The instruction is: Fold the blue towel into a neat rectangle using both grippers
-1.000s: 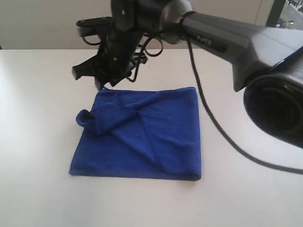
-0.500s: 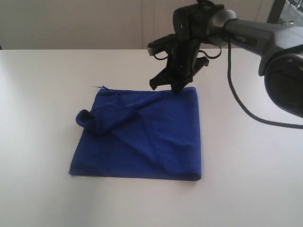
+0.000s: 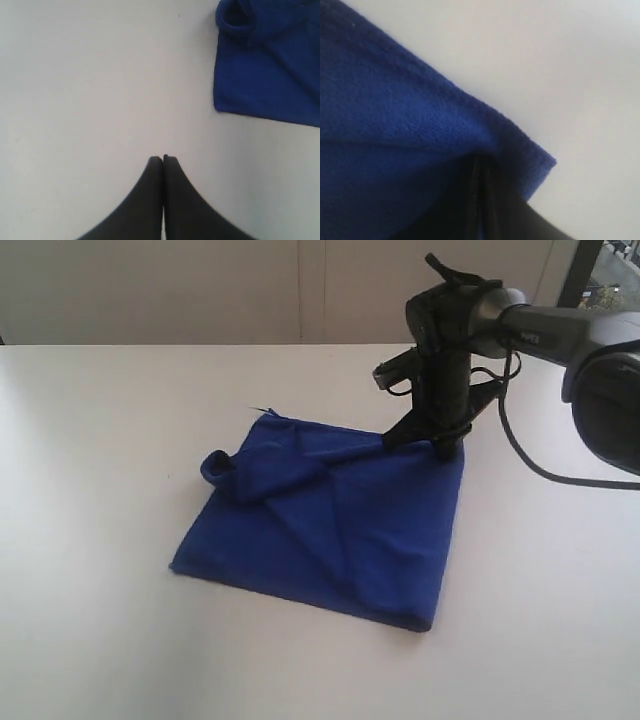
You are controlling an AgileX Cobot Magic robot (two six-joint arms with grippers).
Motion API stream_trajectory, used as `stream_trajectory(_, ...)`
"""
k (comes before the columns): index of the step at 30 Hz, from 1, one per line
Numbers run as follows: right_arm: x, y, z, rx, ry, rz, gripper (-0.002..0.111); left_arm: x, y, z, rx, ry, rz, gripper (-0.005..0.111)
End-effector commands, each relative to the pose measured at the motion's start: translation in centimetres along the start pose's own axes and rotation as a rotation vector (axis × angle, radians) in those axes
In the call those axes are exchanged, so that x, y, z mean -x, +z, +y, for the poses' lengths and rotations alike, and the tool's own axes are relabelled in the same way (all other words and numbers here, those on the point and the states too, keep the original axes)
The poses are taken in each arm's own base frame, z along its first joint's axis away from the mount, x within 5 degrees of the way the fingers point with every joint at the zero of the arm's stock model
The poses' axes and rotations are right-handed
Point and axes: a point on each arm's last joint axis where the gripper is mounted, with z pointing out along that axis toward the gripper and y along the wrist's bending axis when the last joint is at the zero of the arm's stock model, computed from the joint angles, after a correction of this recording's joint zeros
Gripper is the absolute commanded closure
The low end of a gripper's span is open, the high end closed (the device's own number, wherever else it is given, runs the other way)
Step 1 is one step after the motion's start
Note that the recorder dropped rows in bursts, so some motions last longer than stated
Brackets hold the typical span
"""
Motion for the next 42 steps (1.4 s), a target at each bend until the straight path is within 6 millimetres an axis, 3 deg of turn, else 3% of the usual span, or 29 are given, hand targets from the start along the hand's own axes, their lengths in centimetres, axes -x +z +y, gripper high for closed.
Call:
stream_trajectory(1, -3.1, 2.4, -0.3, 0.000, 0.036, 0.194, 0.108, 0.0, -0.3, -0.2, -0.010, -0.001, -0.006, 0.107)
stream_trajectory(3, -5.4, 2.3, 0.0, 0.000, 0.062, 0.260, 0.108, 0.0, -0.3, -0.2, -0.010, -0.001, -0.006, 0.107)
stream_trajectory(11, -10.4, 2.6, 0.9, 0.017, 0.079, 0.321, 0.108, 0.0, -0.3, -0.2, -0.010, -0.001, -0.006, 0.107)
stream_trajectory(20, -14.7, 0.3, 3.1, 0.108, 0.118, 0.241, 0.108, 0.0, -0.3, -0.2, -0.010, -0.001, -0.006, 0.107)
stream_trajectory(25, -14.0, -3.4, 2.5, 0.098, 0.148, 0.098, 0.108, 0.0, -0.3, -0.2, -0.010, -0.001, -0.006, 0.107)
stream_trajectory(28, -12.9, -7.4, 2.5, 0.120, 0.160, -0.050, 0.108, 0.0, -0.3, -0.2, -0.010, -0.001, -0.006, 0.107)
stream_trajectory(31, -11.7, -10.9, 4.0, 0.154, 0.129, -0.185, 0.108, 0.0, -0.3, -0.2, -0.010, -0.001, -0.006, 0.107)
stream_trajectory(34, -10.5, -13.0, 6.0, 0.175, 0.051, -0.278, 0.108, 0.0, -0.3, -0.2, -0.010, -0.001, -0.006, 0.107)
stream_trajectory(37, -9.3, -13.3, 7.4, 0.188, 0.012, -0.330, 0.108, 0.0, -0.3, -0.2, -0.010, -0.001, -0.006, 0.107)
stream_trajectory(42, -7.4, -10.5, 8.6, 0.201, 0.009, -0.297, 0.108, 0.0, -0.3, -0.2, -0.010, -0.001, -0.006, 0.107)
